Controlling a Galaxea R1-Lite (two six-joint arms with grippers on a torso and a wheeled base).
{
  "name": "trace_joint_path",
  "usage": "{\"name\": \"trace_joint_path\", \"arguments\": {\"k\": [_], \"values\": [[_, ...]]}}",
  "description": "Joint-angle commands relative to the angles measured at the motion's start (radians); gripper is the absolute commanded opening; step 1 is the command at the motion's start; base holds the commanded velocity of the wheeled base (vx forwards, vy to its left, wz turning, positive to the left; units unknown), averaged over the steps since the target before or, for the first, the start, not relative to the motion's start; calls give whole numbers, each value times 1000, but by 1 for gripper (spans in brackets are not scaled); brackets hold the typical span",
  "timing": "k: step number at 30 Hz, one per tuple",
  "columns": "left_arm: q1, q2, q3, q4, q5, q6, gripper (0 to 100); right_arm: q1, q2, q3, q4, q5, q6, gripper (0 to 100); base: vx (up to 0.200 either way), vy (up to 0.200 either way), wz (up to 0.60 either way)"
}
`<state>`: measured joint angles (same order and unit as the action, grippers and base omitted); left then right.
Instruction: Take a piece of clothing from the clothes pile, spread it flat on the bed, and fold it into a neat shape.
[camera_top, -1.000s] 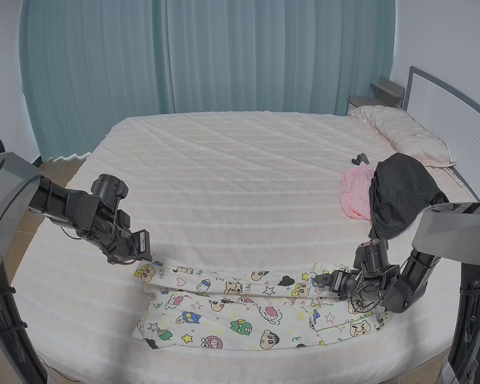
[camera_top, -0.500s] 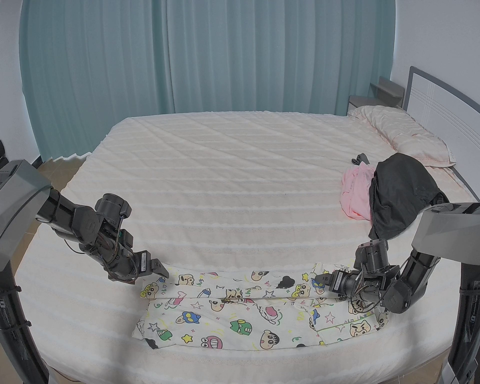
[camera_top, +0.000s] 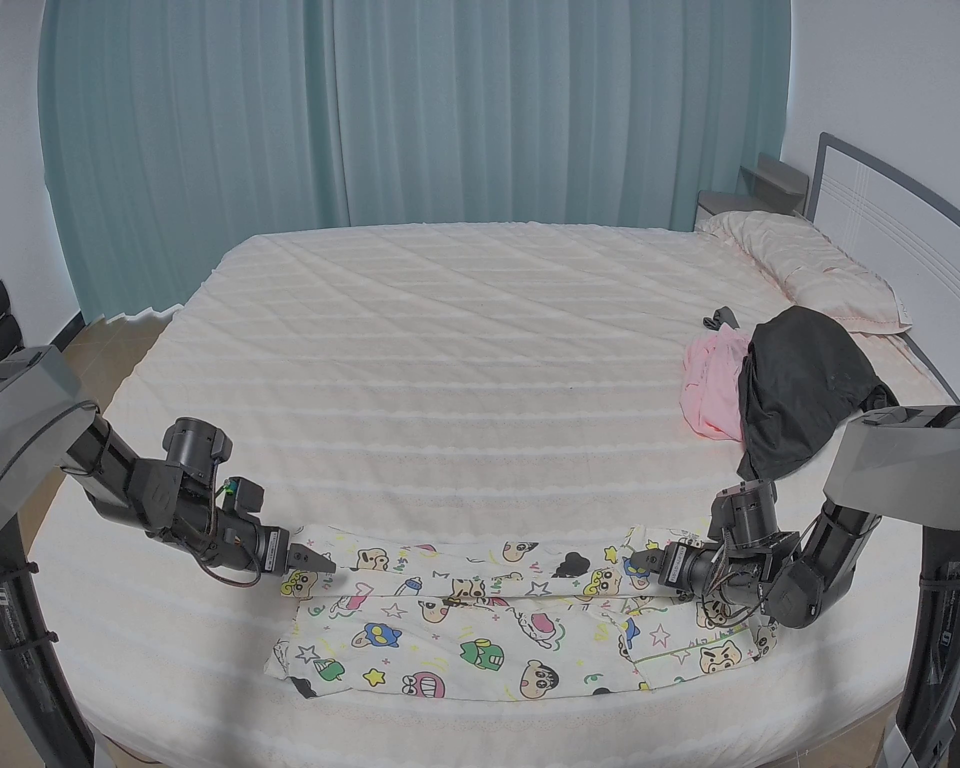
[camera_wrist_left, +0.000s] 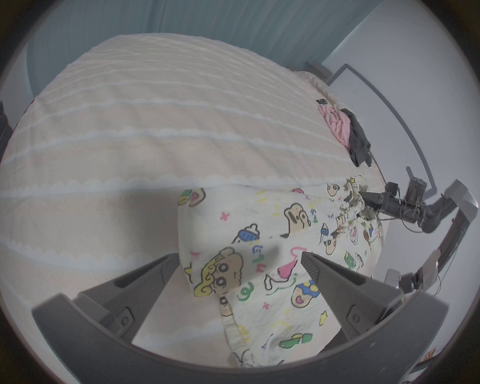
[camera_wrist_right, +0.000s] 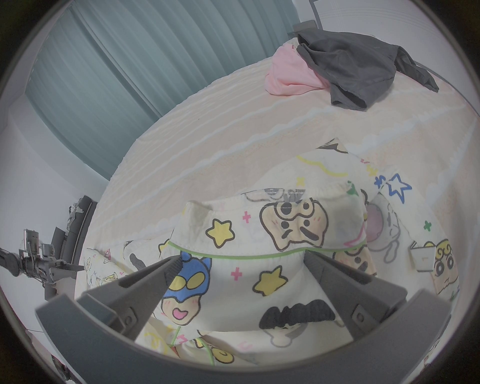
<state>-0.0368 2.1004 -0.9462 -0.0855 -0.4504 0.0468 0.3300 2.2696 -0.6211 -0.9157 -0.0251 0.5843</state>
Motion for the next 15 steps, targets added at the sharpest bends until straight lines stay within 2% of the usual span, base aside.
{"name": "trace_joint_path", "arguments": {"k": [1,5,10,15], "values": [[41,44,52,-51,-39,31,100,4,-2,-2,0,1,0,100,0,0,0],[44,53,67,-102,-56,33,100,4,-2,-2,0,1,0,100,0,0,0],[60,75,95,-191,-198,34,100,4,-2,1,0,1,0,100,0,0,0],[63,101,109,-276,-205,30,100,4,-2,1,0,1,0,100,0,0,0]]}}
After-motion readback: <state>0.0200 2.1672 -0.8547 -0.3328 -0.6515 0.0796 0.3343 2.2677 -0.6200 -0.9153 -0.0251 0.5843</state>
